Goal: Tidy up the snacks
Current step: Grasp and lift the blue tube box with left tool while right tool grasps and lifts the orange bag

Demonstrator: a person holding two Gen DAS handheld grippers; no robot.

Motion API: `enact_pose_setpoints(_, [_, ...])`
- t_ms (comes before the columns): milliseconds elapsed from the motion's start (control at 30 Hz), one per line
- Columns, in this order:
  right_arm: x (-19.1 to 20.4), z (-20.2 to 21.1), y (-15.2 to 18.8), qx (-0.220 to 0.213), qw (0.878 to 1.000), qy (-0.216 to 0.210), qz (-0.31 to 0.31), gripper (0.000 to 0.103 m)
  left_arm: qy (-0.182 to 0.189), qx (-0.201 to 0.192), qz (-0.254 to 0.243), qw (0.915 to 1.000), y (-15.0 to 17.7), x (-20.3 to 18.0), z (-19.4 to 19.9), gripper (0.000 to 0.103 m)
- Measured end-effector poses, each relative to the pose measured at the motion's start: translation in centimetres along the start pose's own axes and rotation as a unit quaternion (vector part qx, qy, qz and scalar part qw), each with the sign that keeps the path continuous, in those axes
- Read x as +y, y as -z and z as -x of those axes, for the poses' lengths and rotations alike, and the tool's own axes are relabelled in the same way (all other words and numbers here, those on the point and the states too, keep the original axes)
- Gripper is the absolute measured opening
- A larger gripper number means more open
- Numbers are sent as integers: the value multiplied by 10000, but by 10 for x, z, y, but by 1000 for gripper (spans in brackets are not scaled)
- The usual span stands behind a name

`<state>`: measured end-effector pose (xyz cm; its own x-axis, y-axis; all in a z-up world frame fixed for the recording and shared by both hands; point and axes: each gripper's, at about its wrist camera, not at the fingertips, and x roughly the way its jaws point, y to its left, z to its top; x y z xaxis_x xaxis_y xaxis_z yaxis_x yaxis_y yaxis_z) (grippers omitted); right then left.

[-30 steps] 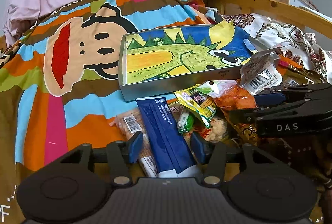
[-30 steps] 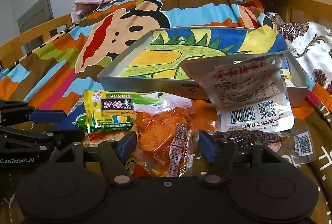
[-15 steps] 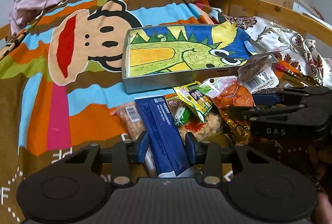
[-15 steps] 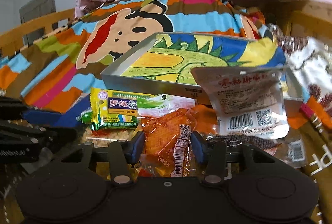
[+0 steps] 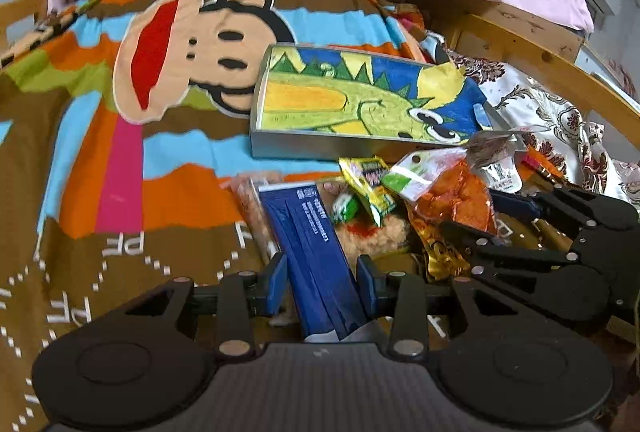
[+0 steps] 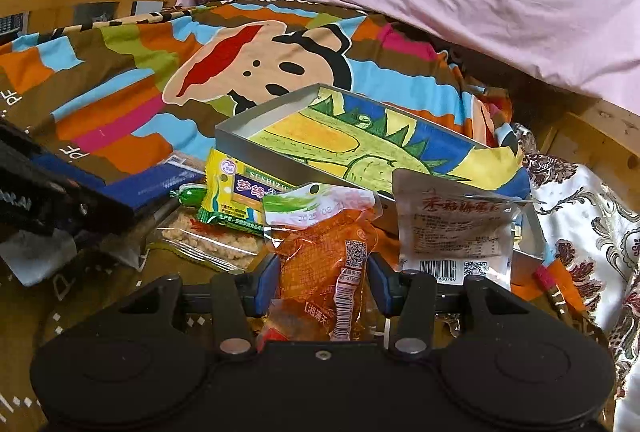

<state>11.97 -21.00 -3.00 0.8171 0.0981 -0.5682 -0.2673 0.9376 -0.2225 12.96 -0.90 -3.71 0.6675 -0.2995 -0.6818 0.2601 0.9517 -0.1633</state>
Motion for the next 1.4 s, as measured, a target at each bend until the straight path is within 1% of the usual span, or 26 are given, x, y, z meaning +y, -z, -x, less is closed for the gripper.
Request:
enact_pose_setpoints(100, [0, 4, 0, -62, 10000, 3, -3, 50, -54, 62, -18, 10000, 3, 1, -2, 41])
enact_pose_setpoints(200, [1, 8, 0, -134, 9999, 38, 54, 50, -32, 73, 13, 10000, 3, 1, -1, 40])
enact_pose_setpoints(400, [4, 15, 0, -258, 9995, 44, 188, 50, 60, 169, 410, 9990, 5, 8, 3, 40])
enact_pose_setpoints(667, [9, 18, 0, -366, 9986, 14, 381, 50, -14, 367, 489, 9981, 8, 12, -6, 43])
enact_pose_setpoints(733, [10, 17, 0, -356, 9986, -10, 380, 50, 38, 506, 646, 9966, 9, 16, -10, 42])
enact_pose_setpoints(800, [10, 17, 0, -366, 9985, -14, 398, 50, 41, 516, 764, 9957, 9, 19, -10, 39])
enact_pose_setpoints(1100, [11, 20, 1, -427, 9983, -14, 391, 50, -78, 277, 865, 9958, 12, 17, 9, 38])
enact_pose_setpoints(1233, [11, 22, -1, -500, 9980, -4, 399, 50, -10, 29, 849, 9964, 10, 14, 17, 38])
enact_pose_setpoints(1400, [12, 25, -2, -668, 9967, 38, 469, 50, 62, -386, 694, 9968, 6, 8, 25, 38])
